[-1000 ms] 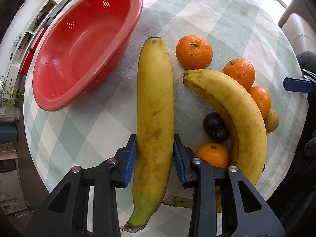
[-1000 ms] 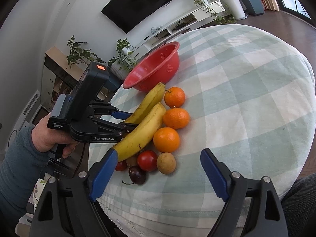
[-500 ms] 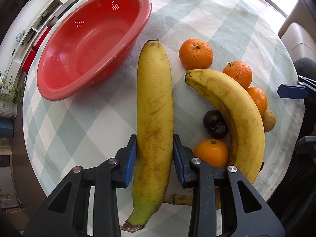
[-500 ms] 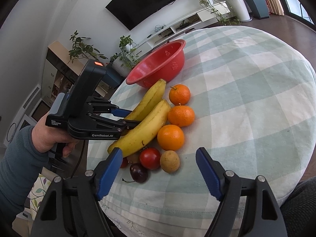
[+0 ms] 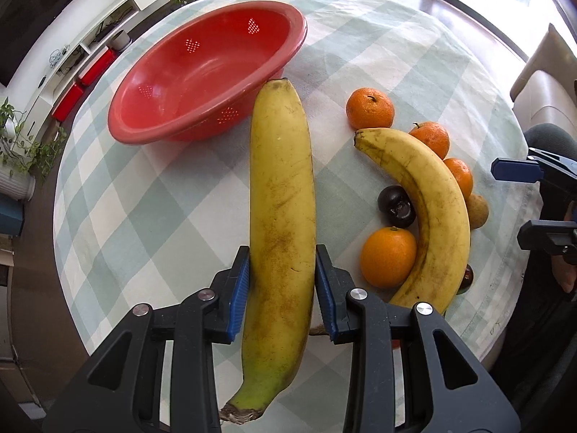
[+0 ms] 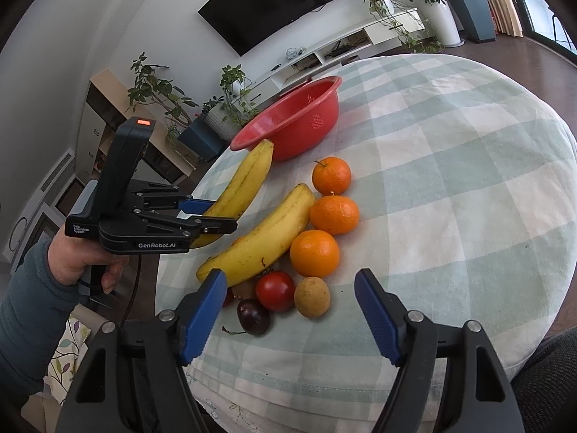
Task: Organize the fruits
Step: 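Lift the banana with the left tool while the right tool grasps a mandarin orange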
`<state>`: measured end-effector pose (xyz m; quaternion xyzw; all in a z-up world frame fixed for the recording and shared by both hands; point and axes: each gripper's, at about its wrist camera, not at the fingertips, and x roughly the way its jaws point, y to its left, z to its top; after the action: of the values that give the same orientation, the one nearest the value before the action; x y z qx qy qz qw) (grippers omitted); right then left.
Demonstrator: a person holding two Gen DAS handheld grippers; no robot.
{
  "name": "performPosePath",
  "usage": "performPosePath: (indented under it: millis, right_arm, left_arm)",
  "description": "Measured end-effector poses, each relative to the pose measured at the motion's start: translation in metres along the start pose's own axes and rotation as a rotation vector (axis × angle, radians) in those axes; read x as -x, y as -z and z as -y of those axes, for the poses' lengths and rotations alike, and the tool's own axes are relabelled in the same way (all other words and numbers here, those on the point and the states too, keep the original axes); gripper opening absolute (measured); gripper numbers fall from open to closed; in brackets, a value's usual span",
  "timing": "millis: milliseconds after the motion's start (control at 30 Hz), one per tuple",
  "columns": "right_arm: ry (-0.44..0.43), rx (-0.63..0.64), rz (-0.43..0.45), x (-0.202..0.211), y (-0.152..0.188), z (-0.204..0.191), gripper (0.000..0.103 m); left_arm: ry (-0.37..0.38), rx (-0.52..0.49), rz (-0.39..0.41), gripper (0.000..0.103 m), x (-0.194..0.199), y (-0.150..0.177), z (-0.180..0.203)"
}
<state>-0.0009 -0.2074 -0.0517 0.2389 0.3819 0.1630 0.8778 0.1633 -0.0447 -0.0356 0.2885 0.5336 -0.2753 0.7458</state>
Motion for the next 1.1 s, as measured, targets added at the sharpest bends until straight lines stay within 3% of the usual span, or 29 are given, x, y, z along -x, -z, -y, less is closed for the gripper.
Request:
performPosePath:
  millis: [233, 367, 600, 667, 833, 1000, 1100]
  right_arm:
    - [0.024, 0.017, -0.022, -0.005, -0.001, -0.005, 0.074]
    - [0.056, 0.028, -0.03, -0.005, -0.008, -0.007, 0.073]
    - [0.189, 0.168, -0.031, -0.014, -0.06, -0.018, 0.059]
    - [0.208, 0.178, -0.058, -0.023, -0.076, -0.016, 0.053]
    - [0.231, 0.193, -0.182, -0.059, -0.099, -0.014, 0.048]
    - [0.358, 0.324, -0.265, -0.087, -0.096, -0.017, 0.047]
    - [0.36, 0.354, -0.313, -0.096, -0.091, -0.013, 0.046]
  left_arm:
    - [0.031, 0.027, 0.038, 0.031, 0.013, 0.028, 0.003]
    - [0.052, 0.096, 0.097, 0.031, 0.026, 0.044, -0.003]
    - [0.098, 0.247, 0.246, 0.031, 0.06, 0.077, -0.021]
    - [0.086, 0.281, 0.286, 0.031, 0.07, 0.085, -0.024]
    - [0.125, 0.37, 0.371, 0.031, 0.08, 0.098, -0.032]
    - [0.172, 0.414, 0.414, 0.031, 0.079, 0.101, -0.034]
    - [0.191, 0.422, 0.425, 0.031, 0.076, 0.102, -0.033]
